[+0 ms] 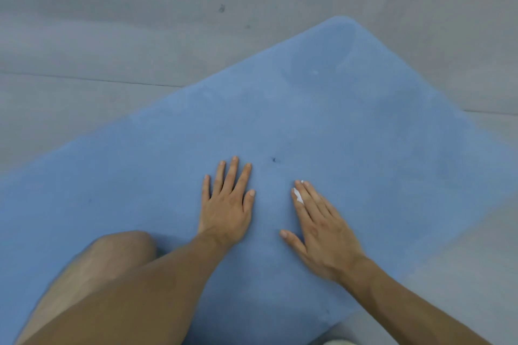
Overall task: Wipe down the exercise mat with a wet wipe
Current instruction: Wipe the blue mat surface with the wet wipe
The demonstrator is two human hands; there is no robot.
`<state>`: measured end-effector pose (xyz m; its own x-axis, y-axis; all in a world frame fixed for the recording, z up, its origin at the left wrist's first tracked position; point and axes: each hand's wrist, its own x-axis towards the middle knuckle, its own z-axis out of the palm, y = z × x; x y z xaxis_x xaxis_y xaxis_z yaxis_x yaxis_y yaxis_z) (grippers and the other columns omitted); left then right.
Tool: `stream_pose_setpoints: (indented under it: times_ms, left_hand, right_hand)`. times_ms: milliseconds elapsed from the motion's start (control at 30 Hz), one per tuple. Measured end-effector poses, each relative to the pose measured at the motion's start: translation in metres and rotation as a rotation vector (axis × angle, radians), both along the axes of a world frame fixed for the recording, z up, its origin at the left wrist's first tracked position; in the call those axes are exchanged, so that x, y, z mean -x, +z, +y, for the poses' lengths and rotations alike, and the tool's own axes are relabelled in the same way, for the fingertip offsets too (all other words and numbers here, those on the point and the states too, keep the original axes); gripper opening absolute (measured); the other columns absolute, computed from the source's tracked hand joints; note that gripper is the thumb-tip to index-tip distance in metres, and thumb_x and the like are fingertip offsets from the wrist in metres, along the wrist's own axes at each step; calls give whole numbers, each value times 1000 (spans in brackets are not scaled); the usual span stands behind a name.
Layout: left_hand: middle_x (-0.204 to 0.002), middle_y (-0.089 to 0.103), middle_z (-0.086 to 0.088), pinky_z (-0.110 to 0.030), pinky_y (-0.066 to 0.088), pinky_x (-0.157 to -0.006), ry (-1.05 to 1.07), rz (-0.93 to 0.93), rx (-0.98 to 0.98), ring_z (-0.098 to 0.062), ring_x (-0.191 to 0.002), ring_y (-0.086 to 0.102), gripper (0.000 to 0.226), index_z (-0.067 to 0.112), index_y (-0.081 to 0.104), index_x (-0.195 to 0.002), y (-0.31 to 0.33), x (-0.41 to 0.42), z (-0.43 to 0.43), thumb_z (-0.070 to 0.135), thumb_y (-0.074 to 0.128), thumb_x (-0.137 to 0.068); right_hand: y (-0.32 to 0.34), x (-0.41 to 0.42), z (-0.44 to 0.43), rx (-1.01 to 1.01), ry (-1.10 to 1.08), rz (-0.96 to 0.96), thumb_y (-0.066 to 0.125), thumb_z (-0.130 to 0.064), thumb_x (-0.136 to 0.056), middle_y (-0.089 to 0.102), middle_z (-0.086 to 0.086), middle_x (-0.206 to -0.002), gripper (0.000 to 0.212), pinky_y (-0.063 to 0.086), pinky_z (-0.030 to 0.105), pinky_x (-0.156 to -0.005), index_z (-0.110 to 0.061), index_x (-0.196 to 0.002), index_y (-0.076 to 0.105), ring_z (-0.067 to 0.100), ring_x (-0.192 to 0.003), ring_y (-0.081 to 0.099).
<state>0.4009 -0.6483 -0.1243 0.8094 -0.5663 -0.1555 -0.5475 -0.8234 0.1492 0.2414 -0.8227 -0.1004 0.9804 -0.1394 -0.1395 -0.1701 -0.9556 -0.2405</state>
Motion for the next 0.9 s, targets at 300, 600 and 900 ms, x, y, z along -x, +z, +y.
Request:
stream_pose_setpoints:
  times_ms: [300, 600, 900]
  left_hand:
    - [-171, -14, 13, -44, -3, -126, -141, 102, -46, -17, -158, -12, 64, 41, 3, -163, 19, 26, -12, 54, 29, -106]
    - [-170, -16, 14, -42, -5, -127, -234, 212, -42, -17, -157, -17, 65, 39, 3, -163, 27, 61, -25, 43, 35, -106]
    - [-169, 24, -1, -30, 16, -125, -131, 513, 128, -18, -155, 21, 55, 19, 27, -161, 70, 48, -46, 20, 40, -108]
  right_hand:
    - [2, 10, -13, 19, -56, -48, 19, -57, -100, 22, 11, -168, 80, 12, 34, -127, -3, -159, 29, 25, -157, 18]
    - [-2, 33, 0, -167, -27, -12, 41, -38, -106, -9, 1, -169, 75, -8, 25, -125, -11, -162, 0, 16, -158, -7]
    - [47, 5, 2, -893, -332, -20, 39, 5, -105, 31, 5, -163, 52, 17, 3, -112, -6, -156, 33, 9, -149, 27]
